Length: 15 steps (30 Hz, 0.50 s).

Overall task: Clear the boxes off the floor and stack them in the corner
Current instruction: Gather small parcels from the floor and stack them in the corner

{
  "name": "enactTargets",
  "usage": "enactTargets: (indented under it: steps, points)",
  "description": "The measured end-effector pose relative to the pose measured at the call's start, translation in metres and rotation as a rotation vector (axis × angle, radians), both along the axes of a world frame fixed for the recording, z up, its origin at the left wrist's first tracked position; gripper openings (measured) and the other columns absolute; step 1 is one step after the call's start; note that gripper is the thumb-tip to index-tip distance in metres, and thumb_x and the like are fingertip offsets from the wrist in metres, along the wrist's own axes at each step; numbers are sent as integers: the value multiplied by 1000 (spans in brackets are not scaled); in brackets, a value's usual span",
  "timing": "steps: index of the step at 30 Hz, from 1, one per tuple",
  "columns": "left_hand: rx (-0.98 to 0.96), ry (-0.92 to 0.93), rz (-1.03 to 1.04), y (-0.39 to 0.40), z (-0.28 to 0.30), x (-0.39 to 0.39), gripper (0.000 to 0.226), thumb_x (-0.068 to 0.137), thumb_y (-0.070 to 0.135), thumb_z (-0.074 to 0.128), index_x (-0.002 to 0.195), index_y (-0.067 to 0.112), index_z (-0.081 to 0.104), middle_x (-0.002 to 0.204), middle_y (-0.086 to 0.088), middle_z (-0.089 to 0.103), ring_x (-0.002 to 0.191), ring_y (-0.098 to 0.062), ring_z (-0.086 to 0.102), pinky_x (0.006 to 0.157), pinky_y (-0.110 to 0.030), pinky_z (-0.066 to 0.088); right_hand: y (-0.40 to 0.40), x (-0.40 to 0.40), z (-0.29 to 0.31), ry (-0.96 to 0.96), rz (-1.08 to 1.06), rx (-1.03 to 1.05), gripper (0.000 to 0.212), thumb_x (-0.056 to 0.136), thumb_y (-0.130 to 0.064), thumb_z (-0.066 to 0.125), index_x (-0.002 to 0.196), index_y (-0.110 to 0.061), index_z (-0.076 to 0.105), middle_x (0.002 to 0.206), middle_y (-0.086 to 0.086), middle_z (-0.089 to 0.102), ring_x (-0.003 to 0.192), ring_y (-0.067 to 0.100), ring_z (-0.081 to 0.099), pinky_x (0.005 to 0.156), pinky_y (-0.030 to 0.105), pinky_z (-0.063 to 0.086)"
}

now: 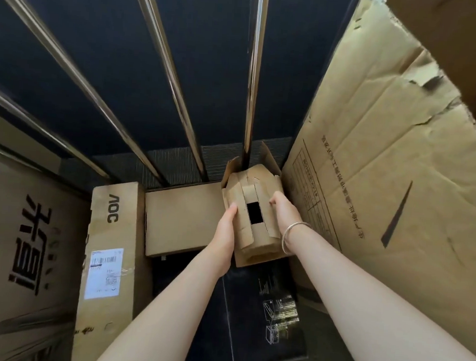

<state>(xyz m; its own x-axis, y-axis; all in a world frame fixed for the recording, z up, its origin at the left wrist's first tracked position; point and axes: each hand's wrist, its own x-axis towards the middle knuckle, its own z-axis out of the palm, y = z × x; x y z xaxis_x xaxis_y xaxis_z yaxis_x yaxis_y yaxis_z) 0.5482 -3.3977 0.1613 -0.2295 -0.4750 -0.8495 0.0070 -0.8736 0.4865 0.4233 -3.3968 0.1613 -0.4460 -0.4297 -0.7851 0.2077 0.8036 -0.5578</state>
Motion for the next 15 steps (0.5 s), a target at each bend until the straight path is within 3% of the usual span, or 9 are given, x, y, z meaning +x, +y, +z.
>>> enactTargets:
  steps: [3, 5, 6, 7, 9, 11, 13, 15]
  points:
    - [5, -21, -57, -2, -16, -1, 53, 96, 57, 40, 134, 22, 51, 114, -5, 66, 101, -22, 64, 72, -34, 51, -2, -5, -17, 29, 52, 1, 44, 76, -44, 45, 110, -17, 53, 120, 5, 46, 126, 26, 43, 110, 48, 31]
    - [-2, -35, -86, -3, -24, -3, 53, 96, 58, 39, 135, 24, 50, 112, -3, 66, 100, -19, 63, 71, -33, 50, 0, -6, -22, 16, 91, -35, 22, 76, -42, 39, 85, -24, 50, 109, 6, 50, 113, 18, 45, 108, 43, 36]
    - [-16, -47, -110, -2, -26, -4, 54, 96, 60, 38, 135, 25, 49, 111, -2, 66, 100, -18, 63, 71, -32, 50, 1, -6, -24, 3, 99, -57, 21, 72, -43, 36, 81, -27, 47, 108, 5, 52, 109, 17, 45, 108, 44, 36]
    - [-20, -53, -127, -3, -28, -6, 56, 95, 62, 37, 136, 26, 49, 112, -1, 67, 101, -18, 63, 71, -32, 50, 2, -6, -27, -2, 96, -64, 28, 69, -46, 36, 85, -27, 48, 117, 4, 53, 114, 18, 45, 109, 46, 35]
    - [-32, -69, -126, -5, -28, -9, 68, 89, 72, 37, 138, 24, 46, 119, -3, 65, 105, -20, 63, 74, -34, 52, 0, -6, -35, 24, 71, -82, 57, 65, -53, 37, 111, -22, 51, 142, 9, 44, 131, 25, 40, 111, 52, 31]
    - [-50, -118, -99, -10, -41, -11, 106, 62, 92, 44, 147, 29, 34, 136, -4, 55, 118, -24, 56, 95, -42, 49, -6, -10, -44, 35, 57, -90, 81, 63, -57, 38, 133, -18, 45, 147, 9, 40, 133, 29, 39, 109, 54, 32]
    - [-64, -152, -86, -16, -69, -11, 137, 30, 103, 46, 150, 39, 25, 149, -2, 42, 131, -27, 46, 109, -51, 37, -11, -11, -39, 53, 66, -101, 82, 65, -57, 42, 137, -18, 44, 145, 8, 43, 130, 29, 43, 107, 53, 35]
    - [-75, -182, -120, -22, -86, -10, 143, 22, 104, 42, 149, 42, 24, 154, -1, 35, 136, -28, 40, 113, -53, 30, -11, -12, -37, 82, 101, -120, 66, 77, -50, 44, 135, -17, 47, 141, 8, 47, 125, 29, 47, 103, 47, 40]
